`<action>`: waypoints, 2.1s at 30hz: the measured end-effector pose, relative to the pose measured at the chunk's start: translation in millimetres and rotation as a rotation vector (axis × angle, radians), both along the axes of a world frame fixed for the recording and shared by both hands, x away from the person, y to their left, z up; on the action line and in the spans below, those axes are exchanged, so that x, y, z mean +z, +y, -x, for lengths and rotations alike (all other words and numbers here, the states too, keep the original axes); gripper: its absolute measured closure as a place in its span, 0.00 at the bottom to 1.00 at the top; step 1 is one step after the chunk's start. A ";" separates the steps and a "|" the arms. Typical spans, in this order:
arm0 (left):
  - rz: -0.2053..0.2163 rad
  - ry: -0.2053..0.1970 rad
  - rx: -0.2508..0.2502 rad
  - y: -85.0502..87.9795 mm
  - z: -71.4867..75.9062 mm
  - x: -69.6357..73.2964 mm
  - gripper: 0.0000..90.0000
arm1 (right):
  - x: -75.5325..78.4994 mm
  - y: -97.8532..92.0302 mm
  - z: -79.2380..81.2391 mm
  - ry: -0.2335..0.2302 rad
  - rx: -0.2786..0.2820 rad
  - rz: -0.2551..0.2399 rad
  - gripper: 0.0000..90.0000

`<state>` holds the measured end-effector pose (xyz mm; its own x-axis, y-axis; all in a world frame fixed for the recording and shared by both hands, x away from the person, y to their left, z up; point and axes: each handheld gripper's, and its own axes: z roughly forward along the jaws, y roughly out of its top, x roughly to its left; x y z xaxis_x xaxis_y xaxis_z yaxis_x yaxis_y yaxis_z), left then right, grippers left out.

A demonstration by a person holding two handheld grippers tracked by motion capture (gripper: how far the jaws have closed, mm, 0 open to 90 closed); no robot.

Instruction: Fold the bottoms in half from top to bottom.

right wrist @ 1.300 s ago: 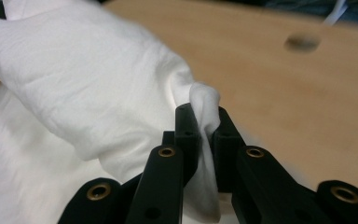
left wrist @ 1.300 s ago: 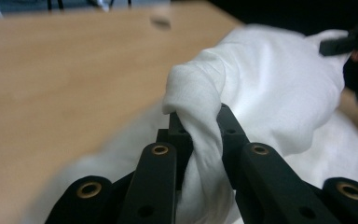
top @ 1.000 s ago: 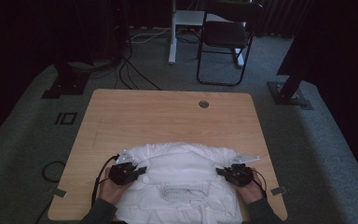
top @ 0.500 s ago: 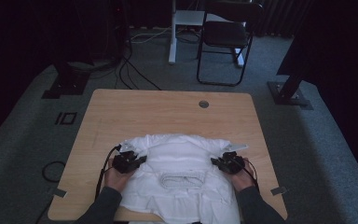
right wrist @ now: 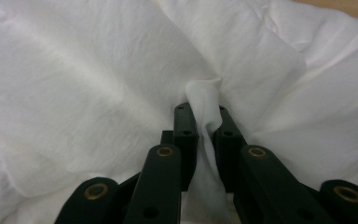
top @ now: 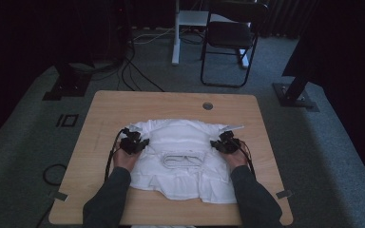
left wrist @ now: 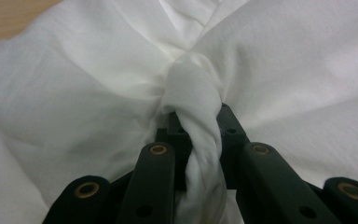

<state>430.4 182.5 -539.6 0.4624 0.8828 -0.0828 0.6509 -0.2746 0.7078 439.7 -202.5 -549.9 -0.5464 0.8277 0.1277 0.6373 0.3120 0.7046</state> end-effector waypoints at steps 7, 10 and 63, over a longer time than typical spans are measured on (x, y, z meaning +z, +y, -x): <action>0.046 0.008 0.030 2.7 -6.2 -1.7 0.90 | -0.4 3.8 -7.9 -0.006 -0.026 -0.005 0.92; 0.059 0.013 0.042 3.1 -5.9 -1.1 0.89 | 0.2 5.0 -7.1 -0.010 -0.033 0.004 0.92; 0.106 0.011 -0.187 -52.3 78.8 31.7 0.71 | 38.3 58.7 68.0 -0.152 0.083 0.004 0.59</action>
<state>351.6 130.3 -508.0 0.6157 0.7680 -0.1764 0.6033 -0.3153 0.7326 371.8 -143.9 -511.6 -0.6255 0.7795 0.0354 0.4958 0.3620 0.7894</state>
